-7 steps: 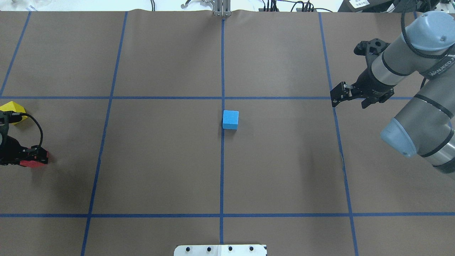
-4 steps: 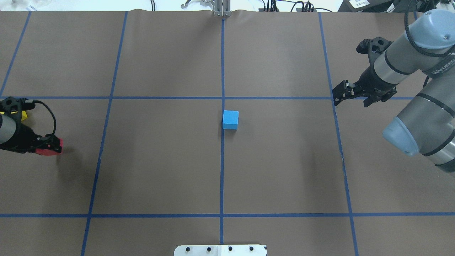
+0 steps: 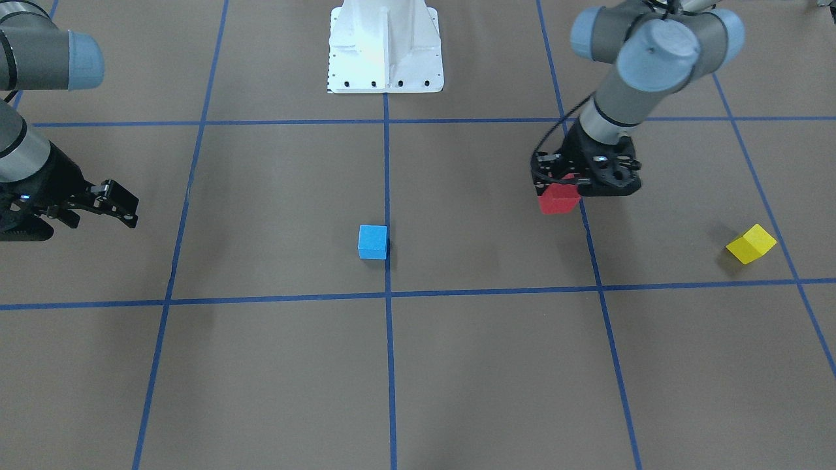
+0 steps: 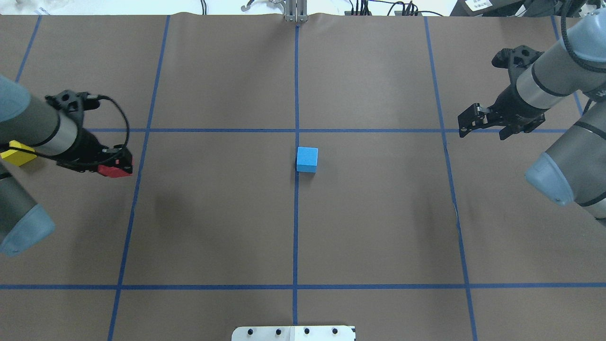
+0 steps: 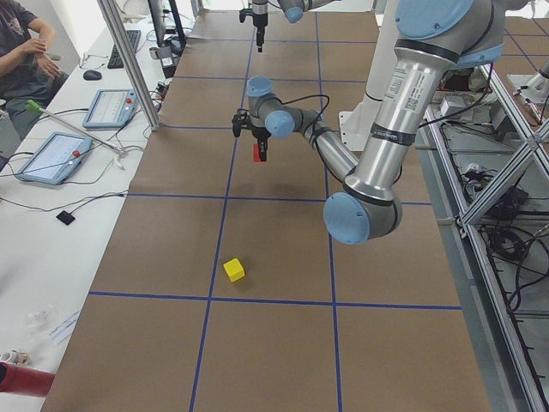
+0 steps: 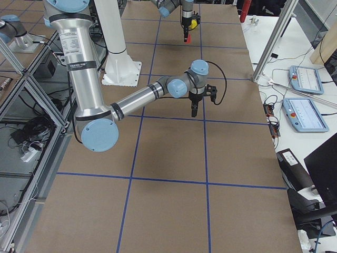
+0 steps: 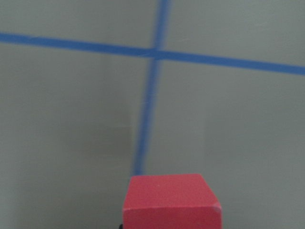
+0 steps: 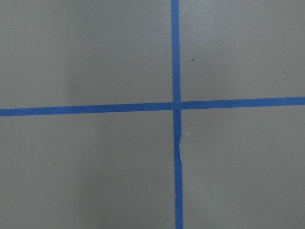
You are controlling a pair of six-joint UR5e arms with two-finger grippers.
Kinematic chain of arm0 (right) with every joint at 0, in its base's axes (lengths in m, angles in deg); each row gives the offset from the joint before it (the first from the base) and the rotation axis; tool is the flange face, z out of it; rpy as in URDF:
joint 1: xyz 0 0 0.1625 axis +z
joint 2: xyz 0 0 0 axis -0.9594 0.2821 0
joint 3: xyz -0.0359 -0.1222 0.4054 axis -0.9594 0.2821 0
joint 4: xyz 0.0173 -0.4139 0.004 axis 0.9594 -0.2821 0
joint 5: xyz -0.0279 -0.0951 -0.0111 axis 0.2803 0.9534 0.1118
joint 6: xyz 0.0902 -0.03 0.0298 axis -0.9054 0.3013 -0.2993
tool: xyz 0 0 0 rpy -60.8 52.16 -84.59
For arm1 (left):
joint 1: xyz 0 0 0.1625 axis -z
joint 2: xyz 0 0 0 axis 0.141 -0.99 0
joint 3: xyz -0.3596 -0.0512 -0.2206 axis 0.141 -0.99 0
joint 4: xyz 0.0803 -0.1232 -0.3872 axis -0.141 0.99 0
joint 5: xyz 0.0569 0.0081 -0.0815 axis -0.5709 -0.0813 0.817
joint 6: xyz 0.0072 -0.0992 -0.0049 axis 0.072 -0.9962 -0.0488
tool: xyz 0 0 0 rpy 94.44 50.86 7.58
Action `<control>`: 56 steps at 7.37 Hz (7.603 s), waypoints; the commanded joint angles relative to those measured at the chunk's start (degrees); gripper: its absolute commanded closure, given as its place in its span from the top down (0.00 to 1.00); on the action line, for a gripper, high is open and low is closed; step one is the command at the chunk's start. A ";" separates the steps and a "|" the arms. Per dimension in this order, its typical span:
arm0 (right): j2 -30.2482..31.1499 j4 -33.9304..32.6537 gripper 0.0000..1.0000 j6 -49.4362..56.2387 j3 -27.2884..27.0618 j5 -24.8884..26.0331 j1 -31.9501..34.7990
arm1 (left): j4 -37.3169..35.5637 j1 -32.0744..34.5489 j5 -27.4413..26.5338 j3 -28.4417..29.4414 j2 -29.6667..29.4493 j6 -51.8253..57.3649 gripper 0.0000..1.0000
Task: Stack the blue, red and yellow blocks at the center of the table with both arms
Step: 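Carry the red cube with the left gripper above the light-blue cube, then align and lower the red cube onto the light-blue cube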
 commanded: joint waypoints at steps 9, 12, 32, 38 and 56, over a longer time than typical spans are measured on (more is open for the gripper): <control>3.78 -0.06 1.00 6.70 0.45 0.35 3.60 | -3.14 -9.24 -10.11 38.53 -37.68 3.71 0.00; 3.78 -0.06 1.00 6.44 0.54 0.35 3.51 | -0.76 -9.34 -10.10 40.21 -37.68 3.97 0.00; 3.78 -0.06 1.00 6.26 0.54 0.35 3.42 | -0.67 -9.60 -8.26 39.33 -36.01 3.71 0.00; 3.78 -0.06 1.00 6.17 0.54 0.35 3.42 | -0.67 -9.60 -8.26 39.33 -35.39 2.92 0.00; 3.95 -0.06 1.00 6.09 0.54 0.18 3.51 | -0.59 -9.69 -8.26 38.01 -34.78 2.92 0.00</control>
